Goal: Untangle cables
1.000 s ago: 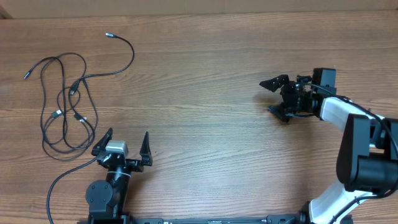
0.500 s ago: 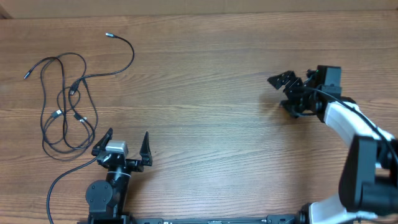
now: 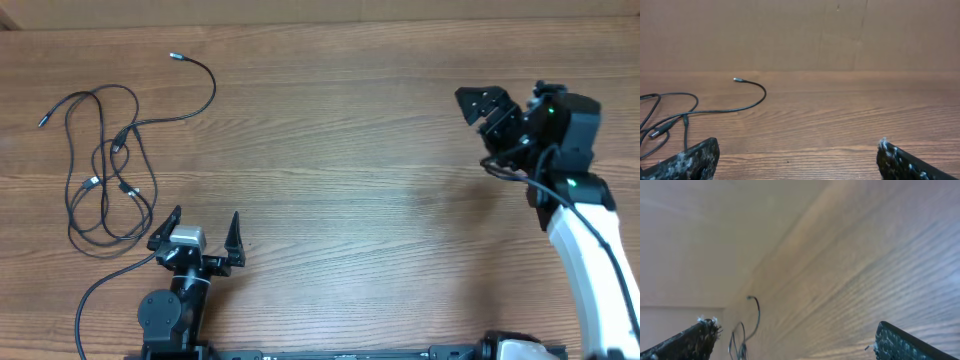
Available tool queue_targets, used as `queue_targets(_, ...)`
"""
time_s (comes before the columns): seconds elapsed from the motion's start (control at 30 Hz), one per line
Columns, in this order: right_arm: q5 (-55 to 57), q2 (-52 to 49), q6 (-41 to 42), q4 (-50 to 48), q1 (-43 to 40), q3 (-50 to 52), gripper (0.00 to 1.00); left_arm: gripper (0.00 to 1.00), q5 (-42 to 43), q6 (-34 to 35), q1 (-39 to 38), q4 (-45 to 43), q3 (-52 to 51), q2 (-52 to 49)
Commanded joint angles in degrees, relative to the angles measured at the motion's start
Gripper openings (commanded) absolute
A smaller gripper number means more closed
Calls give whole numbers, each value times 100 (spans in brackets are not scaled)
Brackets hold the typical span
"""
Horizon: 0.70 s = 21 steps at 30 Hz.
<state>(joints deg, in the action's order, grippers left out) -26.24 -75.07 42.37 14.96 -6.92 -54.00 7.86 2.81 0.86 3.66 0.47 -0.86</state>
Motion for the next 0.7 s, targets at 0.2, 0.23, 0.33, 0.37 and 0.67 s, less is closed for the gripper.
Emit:
queue_targets(0.2,925,1556,-55,144,466,404,100,100,-76,-109,52,22,-20,66)
queue_targets(0.23,1147,1676,-55,201,564,448,100,99,-76,-109,52,22,-20,66)
queue_targets(0.33,1923,2090,-70,264,935,697,100,100,-76,-109,52,22,-20,66)
queue_targets(0.37,2140,2223,-98,262,1054,791,100,100,-76,-109,52,22,-20,66)
queue_targets(0.67,2430,3825,-1928,-1764,1593,2269,100,100,-76,-109,52,22,-20,66)
